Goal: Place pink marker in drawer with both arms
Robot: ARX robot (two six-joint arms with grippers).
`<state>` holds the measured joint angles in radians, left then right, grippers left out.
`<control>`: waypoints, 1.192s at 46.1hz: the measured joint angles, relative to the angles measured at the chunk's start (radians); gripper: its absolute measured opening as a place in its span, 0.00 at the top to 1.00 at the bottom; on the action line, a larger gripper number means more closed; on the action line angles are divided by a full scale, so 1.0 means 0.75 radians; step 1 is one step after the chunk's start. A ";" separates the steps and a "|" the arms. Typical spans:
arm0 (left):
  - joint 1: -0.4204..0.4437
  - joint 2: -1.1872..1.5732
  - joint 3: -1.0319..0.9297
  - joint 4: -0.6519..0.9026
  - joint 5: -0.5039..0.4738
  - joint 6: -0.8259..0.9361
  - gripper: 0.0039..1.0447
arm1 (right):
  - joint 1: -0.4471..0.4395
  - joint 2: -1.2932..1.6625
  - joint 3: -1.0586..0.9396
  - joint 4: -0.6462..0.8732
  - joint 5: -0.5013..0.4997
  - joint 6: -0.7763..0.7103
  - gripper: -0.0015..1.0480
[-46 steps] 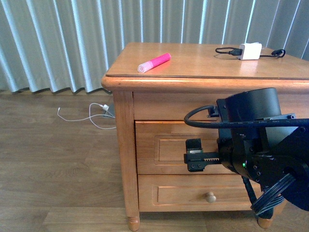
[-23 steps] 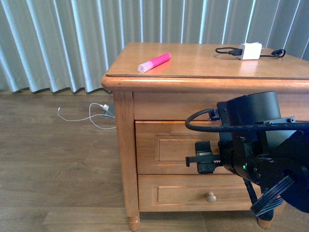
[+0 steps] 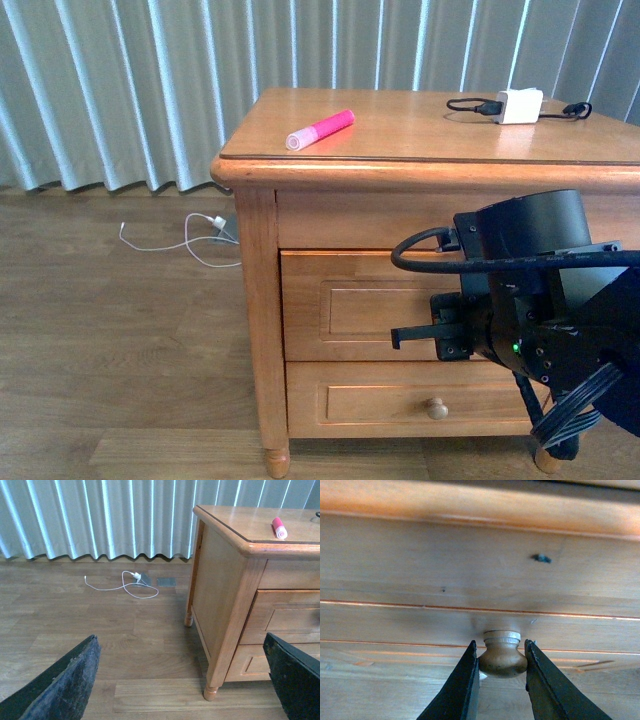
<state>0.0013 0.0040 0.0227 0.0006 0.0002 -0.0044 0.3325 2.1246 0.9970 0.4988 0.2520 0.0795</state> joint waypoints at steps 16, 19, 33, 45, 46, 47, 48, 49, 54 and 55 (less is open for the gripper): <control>0.000 0.000 0.000 0.000 0.000 0.000 0.06 | 0.029 -0.289 -0.302 -0.143 -0.142 0.023 0.80; 0.000 0.000 0.000 0.000 0.000 0.000 0.06 | 0.033 -0.362 -0.380 -0.165 -0.181 0.024 0.80; 0.000 0.000 0.000 0.000 0.000 0.000 0.06 | 0.057 -0.682 -0.724 -0.173 -0.260 -0.011 0.80; 0.000 0.000 0.000 0.000 0.000 0.000 0.06 | 0.081 -1.025 -0.846 -0.247 -0.290 0.040 0.46; 0.000 0.000 0.000 0.000 0.000 0.000 0.06 | 0.081 -1.069 -0.851 -0.273 -0.298 0.045 0.43; 0.000 0.000 0.000 0.000 0.000 0.000 0.06 | 0.080 -1.092 -0.855 -0.287 -0.302 0.049 0.41; 0.000 0.000 0.000 0.000 0.000 0.000 0.06 | 0.079 -1.139 -0.861 -0.317 -0.310 0.054 0.38; 0.000 0.000 0.000 0.000 0.000 0.000 0.06 | 0.076 -1.187 -0.868 -0.348 -0.318 0.058 0.35; 0.000 0.000 0.000 0.000 0.000 0.000 0.06 | 0.040 -1.418 -0.891 -0.508 -0.373 0.082 0.19; 0.000 0.000 0.000 0.000 0.000 0.000 0.06 | 0.027 -1.472 -0.895 -0.545 -0.387 0.086 0.16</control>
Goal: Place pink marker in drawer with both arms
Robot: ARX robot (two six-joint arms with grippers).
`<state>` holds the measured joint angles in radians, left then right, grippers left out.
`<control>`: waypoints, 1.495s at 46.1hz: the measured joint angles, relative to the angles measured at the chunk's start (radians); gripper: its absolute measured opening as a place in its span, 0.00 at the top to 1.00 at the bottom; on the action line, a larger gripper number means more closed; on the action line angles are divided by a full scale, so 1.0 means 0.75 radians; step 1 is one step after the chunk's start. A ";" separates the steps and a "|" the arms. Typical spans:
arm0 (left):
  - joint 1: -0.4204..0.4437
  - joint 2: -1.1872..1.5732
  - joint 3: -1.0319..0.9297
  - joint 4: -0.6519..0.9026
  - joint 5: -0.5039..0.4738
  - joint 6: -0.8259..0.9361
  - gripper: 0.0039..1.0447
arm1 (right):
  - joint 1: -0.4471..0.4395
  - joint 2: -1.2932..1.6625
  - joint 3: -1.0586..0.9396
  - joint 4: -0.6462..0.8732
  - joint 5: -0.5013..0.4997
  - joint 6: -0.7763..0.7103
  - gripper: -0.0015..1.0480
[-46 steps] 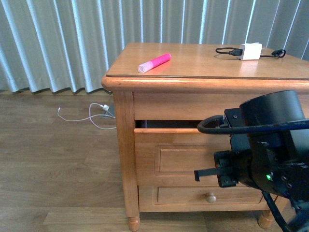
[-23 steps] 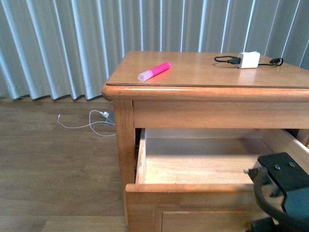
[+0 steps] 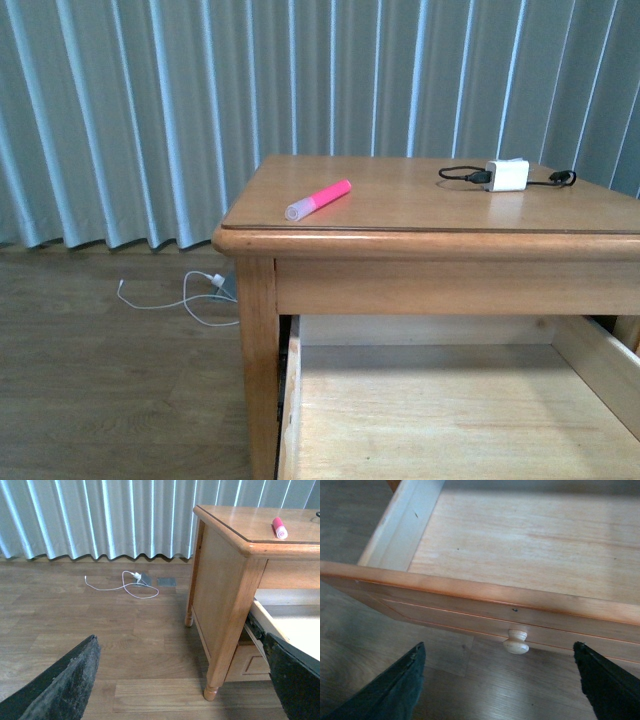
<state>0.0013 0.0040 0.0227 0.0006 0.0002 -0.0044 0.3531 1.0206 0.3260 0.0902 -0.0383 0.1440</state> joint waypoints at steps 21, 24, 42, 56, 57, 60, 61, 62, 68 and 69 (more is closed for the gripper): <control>0.000 0.000 0.000 0.000 0.000 0.000 0.06 | -0.614 -0.874 -0.072 -0.369 -0.405 -0.015 0.08; 0.000 0.000 0.000 0.000 0.000 0.000 0.06 | -0.619 -0.873 -0.073 -0.369 -0.411 -0.011 0.08; 0.000 0.000 0.000 0.000 0.000 0.000 0.06 | -0.475 -1.055 -0.309 0.050 0.050 -0.182 0.28; 0.036 0.017 0.005 -0.025 0.136 -0.039 0.06 | -0.475 -1.057 -0.309 0.050 0.050 -0.184 0.08; 0.066 0.032 0.007 -0.040 0.227 -0.063 0.06 | -0.475 -1.057 -0.309 0.050 0.051 -0.184 0.08; 0.109 0.103 0.022 -0.089 0.478 -0.137 0.06 | -0.475 -1.057 -0.309 0.050 0.050 -0.184 0.08; 0.107 0.129 0.041 -0.101 0.521 -0.157 0.06 | -0.475 -1.057 -0.309 0.050 0.050 -0.184 0.08; 0.101 0.158 0.067 -0.099 0.538 -0.172 0.06 | -0.474 -1.057 -0.309 0.050 0.051 -0.184 0.08; 0.100 0.458 0.309 0.044 0.513 -0.156 0.06 | -0.474 -1.058 -0.309 0.050 0.051 -0.184 0.08; 0.103 0.505 0.339 0.068 0.512 -0.148 0.06 | -0.474 -1.058 -0.309 0.050 0.050 -0.185 0.08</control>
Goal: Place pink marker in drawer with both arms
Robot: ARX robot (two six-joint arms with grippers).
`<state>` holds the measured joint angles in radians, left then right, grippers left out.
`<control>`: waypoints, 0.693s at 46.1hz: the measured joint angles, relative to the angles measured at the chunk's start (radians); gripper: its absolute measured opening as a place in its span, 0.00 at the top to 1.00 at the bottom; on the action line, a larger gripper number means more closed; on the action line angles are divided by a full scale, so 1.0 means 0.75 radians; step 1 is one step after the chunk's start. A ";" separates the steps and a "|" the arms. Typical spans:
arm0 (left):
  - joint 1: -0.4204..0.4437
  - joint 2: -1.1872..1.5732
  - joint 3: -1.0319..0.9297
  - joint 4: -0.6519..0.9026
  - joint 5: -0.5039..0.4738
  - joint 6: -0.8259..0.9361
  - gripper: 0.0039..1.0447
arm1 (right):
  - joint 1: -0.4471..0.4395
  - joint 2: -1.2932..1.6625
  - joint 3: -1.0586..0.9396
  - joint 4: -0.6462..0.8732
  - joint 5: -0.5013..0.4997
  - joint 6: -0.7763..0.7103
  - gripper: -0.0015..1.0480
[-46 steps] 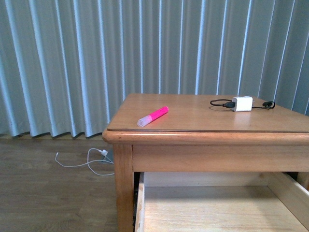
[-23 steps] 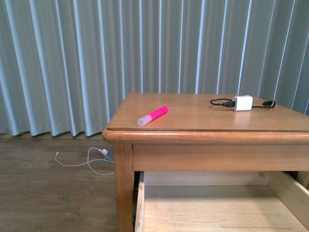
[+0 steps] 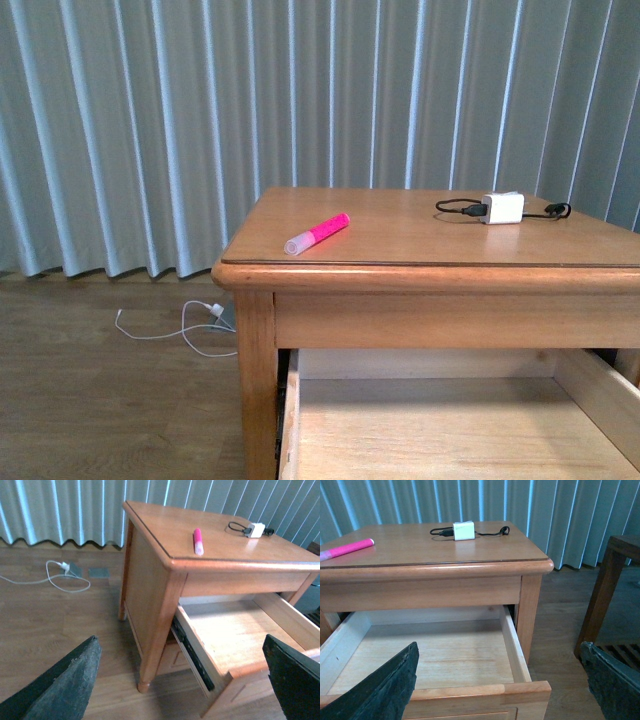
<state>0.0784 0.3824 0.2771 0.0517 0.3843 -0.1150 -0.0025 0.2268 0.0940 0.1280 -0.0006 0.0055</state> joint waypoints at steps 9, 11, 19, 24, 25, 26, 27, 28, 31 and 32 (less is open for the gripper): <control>-0.042 0.615 0.396 0.239 -0.117 0.112 0.06 | 0.000 0.000 0.000 0.000 0.000 0.000 0.08; -0.072 0.750 0.493 0.277 -0.133 0.125 0.06 | 0.000 0.000 0.000 0.000 0.000 0.000 0.08; -0.202 1.219 0.866 0.297 -0.201 0.137 0.06 | 0.000 0.000 0.000 0.000 0.000 0.000 0.08; -0.271 1.411 1.010 0.288 -0.240 0.139 0.06 | 0.000 0.000 0.000 0.000 0.000 -0.001 0.08; -0.292 1.463 1.047 0.285 -0.240 0.139 0.06 | 0.000 0.000 0.000 0.000 0.000 -0.001 0.08; -0.312 1.511 1.085 0.272 -0.243 0.138 0.06 | 0.000 0.000 0.000 0.000 0.000 -0.001 0.08; -0.333 1.554 1.118 0.261 -0.255 0.138 0.06 | 0.000 0.000 0.000 0.000 0.000 -0.001 0.08; -0.348 1.582 1.139 0.261 -0.261 0.137 0.06 | 0.000 0.000 0.000 0.000 0.000 -0.001 0.08; -0.401 1.680 1.221 0.247 -0.266 0.137 0.06 | 0.001 0.000 0.000 0.000 0.000 -0.001 0.08; -0.420 1.712 1.252 0.237 -0.274 0.137 0.06 | 0.001 0.000 0.000 0.000 0.000 -0.001 0.08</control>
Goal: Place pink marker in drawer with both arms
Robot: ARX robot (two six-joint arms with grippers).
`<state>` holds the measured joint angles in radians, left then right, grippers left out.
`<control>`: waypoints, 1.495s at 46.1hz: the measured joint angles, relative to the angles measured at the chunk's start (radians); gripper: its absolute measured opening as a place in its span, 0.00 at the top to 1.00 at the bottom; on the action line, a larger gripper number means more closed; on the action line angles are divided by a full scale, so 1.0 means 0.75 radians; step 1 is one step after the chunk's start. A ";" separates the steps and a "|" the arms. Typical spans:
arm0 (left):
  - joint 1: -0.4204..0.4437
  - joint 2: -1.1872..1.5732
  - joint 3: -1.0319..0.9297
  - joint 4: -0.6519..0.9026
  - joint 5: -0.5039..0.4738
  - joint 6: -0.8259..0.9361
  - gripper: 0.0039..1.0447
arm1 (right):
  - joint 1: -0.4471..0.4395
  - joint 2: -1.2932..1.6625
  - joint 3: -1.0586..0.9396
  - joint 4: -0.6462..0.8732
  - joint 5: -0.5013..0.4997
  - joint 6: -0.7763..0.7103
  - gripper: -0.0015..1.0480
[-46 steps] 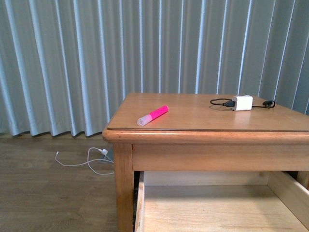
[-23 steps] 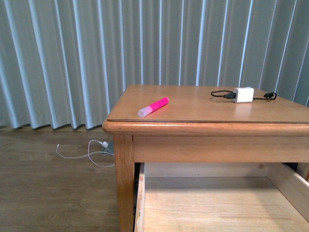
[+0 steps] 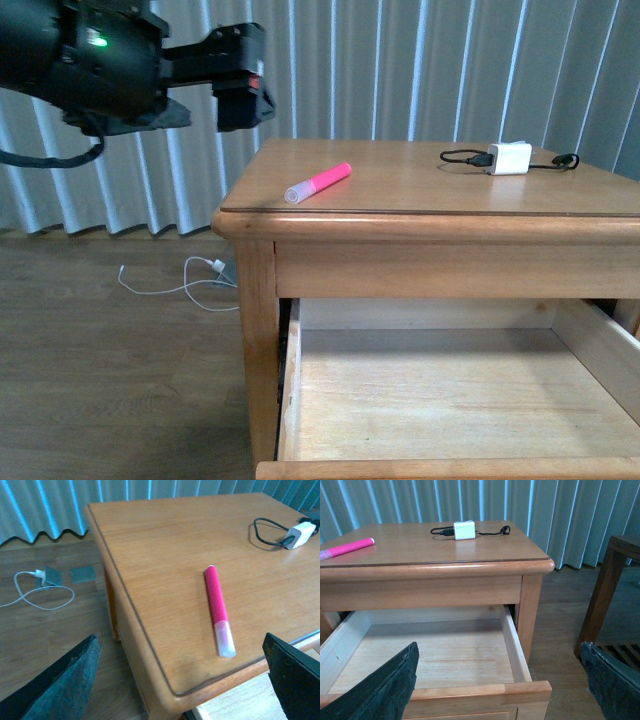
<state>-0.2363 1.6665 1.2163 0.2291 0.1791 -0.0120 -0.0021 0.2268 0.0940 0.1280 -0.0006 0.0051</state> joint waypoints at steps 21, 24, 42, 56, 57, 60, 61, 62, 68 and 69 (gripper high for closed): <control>-0.143 0.360 0.367 -0.114 -0.086 0.011 0.06 | 0.000 0.000 0.000 0.000 0.000 0.000 0.08; -0.148 0.390 0.395 -0.138 -0.089 0.018 0.06 | 0.000 0.000 0.000 0.000 0.000 0.000 0.08; -0.154 0.507 0.499 -0.181 -0.125 0.133 0.06 | 0.000 0.000 0.000 0.000 0.000 -0.001 0.08; -0.167 0.549 0.568 -0.222 -0.087 0.166 0.07 | 0.000 0.000 0.000 0.000 0.000 -0.001 0.08; -0.168 0.551 0.570 -0.223 -0.087 0.168 0.10 | 0.000 0.000 0.000 0.000 0.000 -0.001 0.08; -0.169 0.556 0.579 -0.229 -0.087 0.185 0.24 | 0.000 0.000 0.000 0.000 0.000 -0.001 0.08; -0.169 0.557 0.580 -0.231 -0.087 0.188 0.27 | 0.000 0.000 0.000 0.000 0.000 -0.001 0.08; -0.169 0.557 0.582 -0.234 -0.088 0.190 0.31 | 0.000 0.000 0.000 0.000 0.000 -0.001 0.08; -0.167 0.558 0.585 -0.244 -0.090 0.197 0.51 | 0.000 0.000 0.000 0.000 0.000 -0.001 0.08; -0.166 0.558 0.585 -0.244 -0.090 0.197 0.55 | 0.000 0.000 0.000 0.000 0.000 -0.001 0.08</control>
<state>-0.3611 2.0850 1.6550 0.0463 0.1120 0.1360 -0.0021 0.2268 0.0940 0.1280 -0.0006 0.0048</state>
